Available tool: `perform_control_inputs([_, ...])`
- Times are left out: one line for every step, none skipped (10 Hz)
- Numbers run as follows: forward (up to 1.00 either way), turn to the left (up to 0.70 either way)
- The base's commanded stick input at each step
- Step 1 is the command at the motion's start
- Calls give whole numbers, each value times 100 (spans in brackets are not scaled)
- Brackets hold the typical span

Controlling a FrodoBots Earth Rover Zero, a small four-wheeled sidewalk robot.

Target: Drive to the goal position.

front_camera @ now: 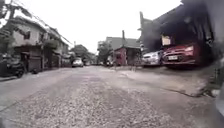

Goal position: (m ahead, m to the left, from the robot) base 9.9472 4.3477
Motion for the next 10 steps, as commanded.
perform_control_inputs([100, -27])
perform_control_inputs([100, -27])
perform_control_inputs([100, -27])
perform_control_inputs([100, -18])
perform_control_inputs([100, 0])
perform_control_inputs([100, 0])
perform_control_inputs([100, 0])
perform_control_inputs([100, 0])
perform_control_inputs([100, 0])
perform_control_inputs([100, 0])
